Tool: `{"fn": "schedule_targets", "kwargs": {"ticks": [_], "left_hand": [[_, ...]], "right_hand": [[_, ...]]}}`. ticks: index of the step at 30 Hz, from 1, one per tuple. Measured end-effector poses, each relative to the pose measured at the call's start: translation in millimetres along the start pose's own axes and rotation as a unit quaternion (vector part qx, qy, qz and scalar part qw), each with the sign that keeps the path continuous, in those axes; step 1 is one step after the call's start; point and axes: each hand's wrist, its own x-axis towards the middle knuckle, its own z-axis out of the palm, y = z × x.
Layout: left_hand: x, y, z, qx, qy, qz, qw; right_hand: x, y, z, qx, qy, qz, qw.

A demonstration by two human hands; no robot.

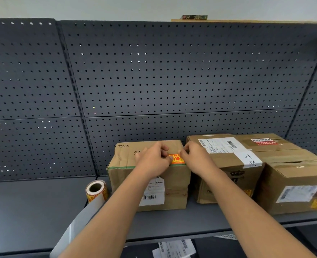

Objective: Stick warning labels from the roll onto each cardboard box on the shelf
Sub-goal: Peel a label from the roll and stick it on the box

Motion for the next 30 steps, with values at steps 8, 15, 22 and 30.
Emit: {"fn": "schedule_targets", "kwargs": {"ticks": [8,15,22,30], "left_hand": [[-2,2,7,0.06,0.04,-0.002,0.997],[6,10,19,0.122,0.082,-0.019,0.989],[8,9,17,0.118,0.071,-0.016,0.99],[4,12,16,0.112,0.072,-0.012,0.991]], "right_hand": [[-5,1,10,-0.052,0.031,-0.017,0.998],[-5,-1,15,-0.11,0.041,-0.009,0.993],[-5,-2,12,-0.091,0.028,-0.026,0.995],[-5,0,19,-0.092,0.025,-0.014,0.995]]}}
